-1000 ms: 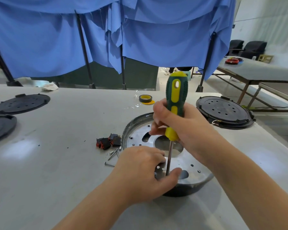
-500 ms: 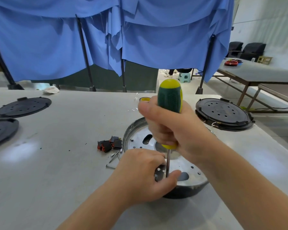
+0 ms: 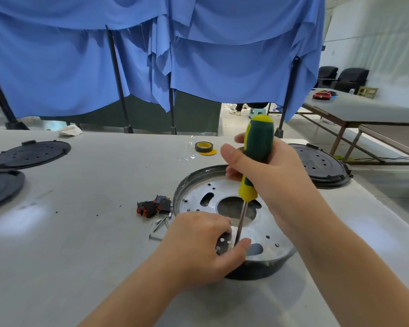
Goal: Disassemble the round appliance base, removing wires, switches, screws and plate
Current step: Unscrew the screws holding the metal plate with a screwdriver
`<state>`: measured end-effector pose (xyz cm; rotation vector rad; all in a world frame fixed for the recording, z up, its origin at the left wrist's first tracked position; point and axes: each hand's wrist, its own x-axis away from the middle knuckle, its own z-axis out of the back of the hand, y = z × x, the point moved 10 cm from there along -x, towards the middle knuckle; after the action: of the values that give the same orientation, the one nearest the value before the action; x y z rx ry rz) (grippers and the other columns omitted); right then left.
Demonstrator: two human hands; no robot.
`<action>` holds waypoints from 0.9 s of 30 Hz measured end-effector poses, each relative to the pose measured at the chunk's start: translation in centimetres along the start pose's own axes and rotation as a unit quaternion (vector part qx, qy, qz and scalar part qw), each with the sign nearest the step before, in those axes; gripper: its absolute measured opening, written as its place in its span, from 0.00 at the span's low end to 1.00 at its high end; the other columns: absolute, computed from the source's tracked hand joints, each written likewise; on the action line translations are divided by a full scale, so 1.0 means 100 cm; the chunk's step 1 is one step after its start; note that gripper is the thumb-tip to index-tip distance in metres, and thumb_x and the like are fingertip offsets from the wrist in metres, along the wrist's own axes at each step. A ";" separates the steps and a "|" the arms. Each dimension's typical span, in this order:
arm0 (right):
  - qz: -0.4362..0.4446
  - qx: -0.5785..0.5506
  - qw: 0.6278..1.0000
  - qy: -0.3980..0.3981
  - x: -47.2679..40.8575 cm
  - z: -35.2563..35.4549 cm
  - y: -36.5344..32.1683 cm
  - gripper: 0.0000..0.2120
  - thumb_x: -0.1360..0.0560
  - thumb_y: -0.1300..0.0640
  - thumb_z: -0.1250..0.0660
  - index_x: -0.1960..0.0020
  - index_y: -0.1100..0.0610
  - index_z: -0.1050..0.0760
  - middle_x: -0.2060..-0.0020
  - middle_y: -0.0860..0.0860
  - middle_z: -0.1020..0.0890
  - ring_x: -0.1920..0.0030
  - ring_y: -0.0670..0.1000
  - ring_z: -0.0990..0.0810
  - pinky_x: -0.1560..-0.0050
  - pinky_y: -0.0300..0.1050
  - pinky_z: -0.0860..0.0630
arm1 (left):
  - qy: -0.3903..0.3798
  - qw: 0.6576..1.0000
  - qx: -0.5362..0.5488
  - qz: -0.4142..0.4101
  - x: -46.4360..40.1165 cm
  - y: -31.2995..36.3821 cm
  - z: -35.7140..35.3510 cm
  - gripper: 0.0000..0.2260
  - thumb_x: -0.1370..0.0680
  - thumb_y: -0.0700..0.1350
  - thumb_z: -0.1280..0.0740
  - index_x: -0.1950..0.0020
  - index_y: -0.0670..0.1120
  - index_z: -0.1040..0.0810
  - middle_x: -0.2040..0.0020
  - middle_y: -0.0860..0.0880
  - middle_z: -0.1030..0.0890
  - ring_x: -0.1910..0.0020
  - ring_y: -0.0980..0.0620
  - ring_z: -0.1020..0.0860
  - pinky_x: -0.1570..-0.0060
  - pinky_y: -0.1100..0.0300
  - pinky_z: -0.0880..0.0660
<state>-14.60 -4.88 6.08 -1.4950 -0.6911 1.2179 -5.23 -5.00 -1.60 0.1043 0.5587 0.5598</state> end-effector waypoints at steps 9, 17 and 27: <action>-0.004 -0.154 0.958 -0.240 0.015 -0.057 -0.011 0.18 0.28 0.56 0.31 0.72 0.52 0.36 0.80 0.46 0.36 0.81 0.45 0.40 0.79 0.35 0.39 | 0.013 1.000 0.018 -0.008 0.000 0.005 0.005 0.23 0.27 0.64 0.44 0.67 0.47 0.26 0.72 0.51 0.26 0.70 0.52 0.28 0.68 0.59 0.31; -0.064 -0.177 0.901 -0.390 0.013 -0.078 -0.005 0.13 0.26 0.59 0.36 0.68 0.55 0.36 0.77 0.46 0.31 0.77 0.44 0.31 0.72 0.35 0.30 | 0.012 0.997 0.065 0.029 0.002 0.001 0.010 0.22 0.28 0.66 0.43 0.57 0.50 0.21 0.62 0.55 0.19 0.62 0.56 0.23 0.62 0.60 0.27; 0.094 0.173 0.956 -0.218 0.001 -0.028 -0.022 0.21 0.38 0.39 0.26 0.61 0.56 0.25 0.69 0.50 0.24 0.68 0.43 0.25 0.66 0.31 0.26 | -0.011 0.889 0.441 0.123 0.002 -0.006 0.010 0.09 0.25 0.40 0.32 0.52 0.53 0.17 0.58 0.55 0.14 0.57 0.56 0.15 0.53 0.68 0.23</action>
<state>-11.58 -5.18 7.99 -1.0253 -0.5869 1.7464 -4.27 -5.35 -1.00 1.0591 0.7507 0.5104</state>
